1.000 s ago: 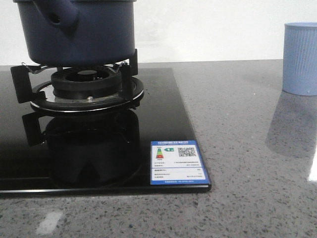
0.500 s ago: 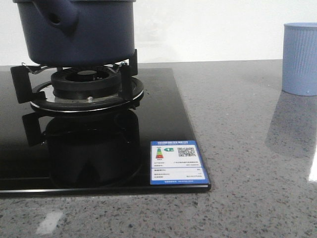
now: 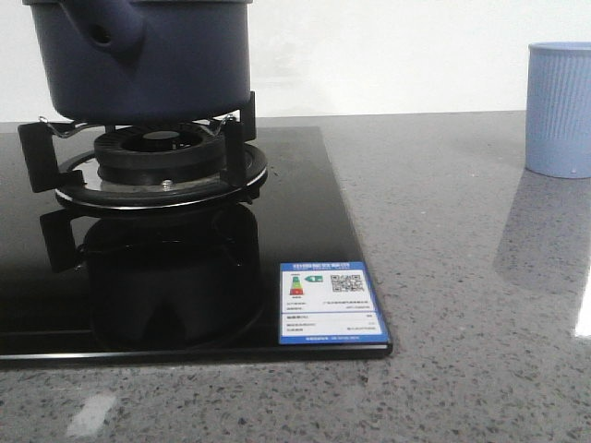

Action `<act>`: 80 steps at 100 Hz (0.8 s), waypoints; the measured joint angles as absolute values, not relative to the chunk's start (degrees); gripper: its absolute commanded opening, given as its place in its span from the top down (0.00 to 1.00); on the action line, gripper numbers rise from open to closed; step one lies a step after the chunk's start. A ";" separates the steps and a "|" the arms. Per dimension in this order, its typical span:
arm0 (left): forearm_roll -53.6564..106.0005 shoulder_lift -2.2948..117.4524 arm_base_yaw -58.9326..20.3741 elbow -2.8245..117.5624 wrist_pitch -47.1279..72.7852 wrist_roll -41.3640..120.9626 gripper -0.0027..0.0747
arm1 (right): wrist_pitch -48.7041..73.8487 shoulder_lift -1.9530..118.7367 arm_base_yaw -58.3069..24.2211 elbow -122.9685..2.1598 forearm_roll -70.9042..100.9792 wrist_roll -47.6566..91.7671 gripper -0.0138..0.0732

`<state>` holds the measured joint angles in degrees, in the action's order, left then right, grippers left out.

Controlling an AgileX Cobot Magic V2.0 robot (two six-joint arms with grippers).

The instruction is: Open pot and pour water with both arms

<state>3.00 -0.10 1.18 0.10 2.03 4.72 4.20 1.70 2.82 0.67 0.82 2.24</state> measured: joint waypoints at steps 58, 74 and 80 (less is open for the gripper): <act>3.00 -0.10 1.18 0.10 2.17 4.72 0.99 | 9.63 -0.49 4.77 0.67 0.92 2.36 0.91; 3.00 -0.10 1.18 0.10 2.17 4.70 0.99 | 9.63 -0.49 4.77 0.67 0.92 2.36 0.91; 3.00 -0.10 1.18 0.10 2.17 4.70 0.99 | 9.63 -0.49 4.77 0.67 0.92 2.36 0.91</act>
<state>3.00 -0.10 1.18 0.10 2.17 4.70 9.63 -0.49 4.77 0.67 0.92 2.36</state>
